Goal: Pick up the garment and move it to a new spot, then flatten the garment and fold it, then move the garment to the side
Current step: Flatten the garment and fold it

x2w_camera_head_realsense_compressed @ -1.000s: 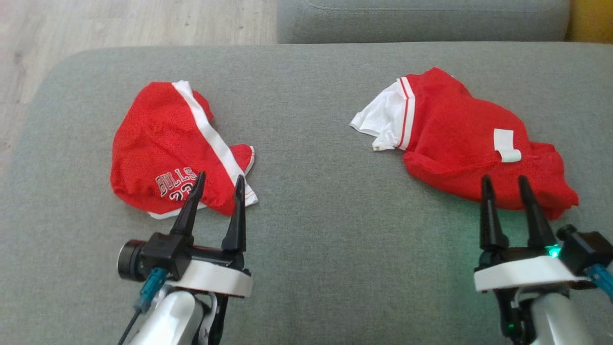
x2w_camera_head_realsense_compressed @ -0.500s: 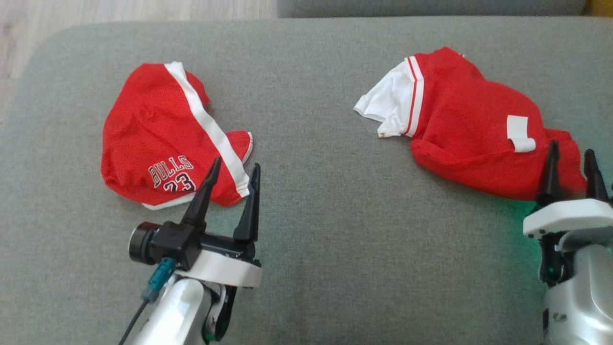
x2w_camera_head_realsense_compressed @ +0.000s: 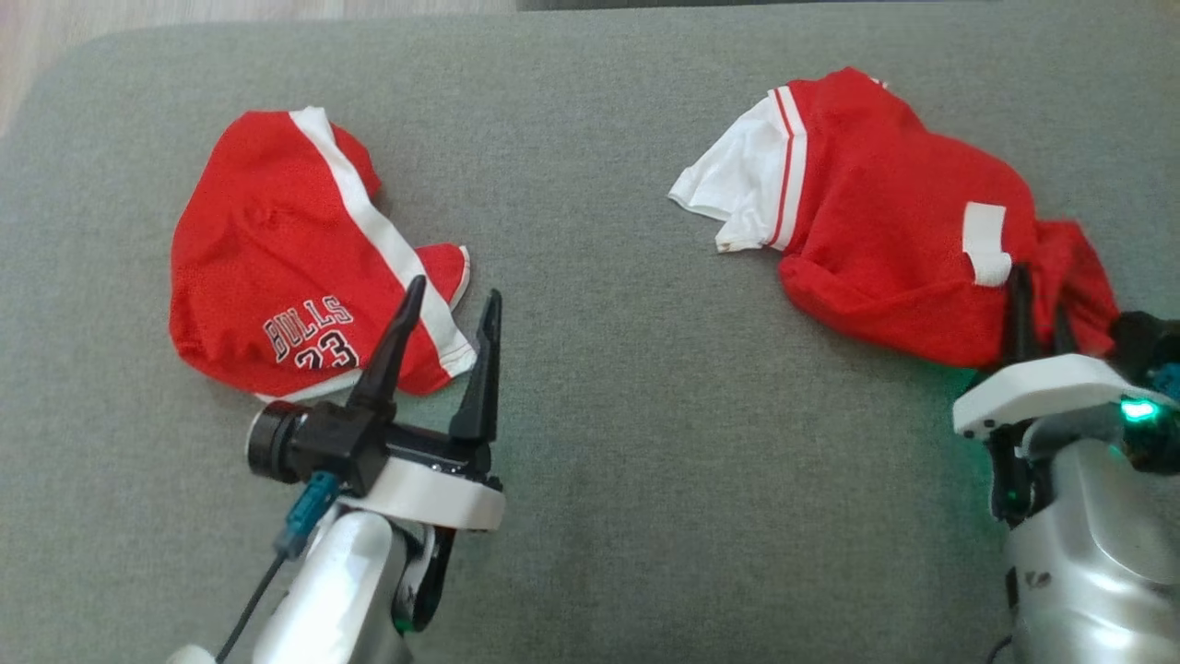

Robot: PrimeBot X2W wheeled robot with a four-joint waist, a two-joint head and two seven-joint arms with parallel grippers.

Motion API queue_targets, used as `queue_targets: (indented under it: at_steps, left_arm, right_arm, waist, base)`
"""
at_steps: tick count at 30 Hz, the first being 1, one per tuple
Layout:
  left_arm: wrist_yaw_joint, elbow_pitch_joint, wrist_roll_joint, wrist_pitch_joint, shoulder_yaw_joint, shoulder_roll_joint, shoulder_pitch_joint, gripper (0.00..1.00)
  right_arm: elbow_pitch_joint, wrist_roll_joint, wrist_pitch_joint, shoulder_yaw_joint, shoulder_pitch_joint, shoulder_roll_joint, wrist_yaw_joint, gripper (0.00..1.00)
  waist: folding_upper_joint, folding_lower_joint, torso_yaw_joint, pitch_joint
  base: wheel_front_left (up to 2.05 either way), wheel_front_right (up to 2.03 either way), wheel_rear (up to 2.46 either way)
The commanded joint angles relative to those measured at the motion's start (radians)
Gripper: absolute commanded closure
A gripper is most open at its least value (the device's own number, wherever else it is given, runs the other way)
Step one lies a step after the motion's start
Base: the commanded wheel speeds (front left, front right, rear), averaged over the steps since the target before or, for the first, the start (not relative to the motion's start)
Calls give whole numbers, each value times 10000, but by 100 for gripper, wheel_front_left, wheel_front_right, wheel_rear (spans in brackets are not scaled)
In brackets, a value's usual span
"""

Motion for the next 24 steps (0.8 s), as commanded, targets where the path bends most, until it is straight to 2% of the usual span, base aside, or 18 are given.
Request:
queue_targets:
  at_steps: [1,9,18,24]
  left_arm:
    - [-72,-219,138,-78,323,-13,-275,0]
    - [-190,-96,188,-78,566,-178,49,0]
    - [-287,-148,201,-78,805,-292,373,0]
    - [-350,-241,263,-78,1002,-338,548,0]
  right_arm:
    - [-486,-150,-262,451,-66,-56,-7,100]
    - [-2245,-115,-495,1736,931,-56,-7,100]
    - [-4106,-14,362,1790,1958,-56,-7,100]
    - [-5331,376,662,2464,2296,-56,-7,100]
  waist:
    - [0,-1,-73,-121]
    - [0,-1,-343,-766]
    - [0,-1,-423,-1170]
    - [0,-1,-429,-1323]
  base:
    - [0,0,0]
    - [0,0,0]
    - [0,0,0]
    - [0,0,0]
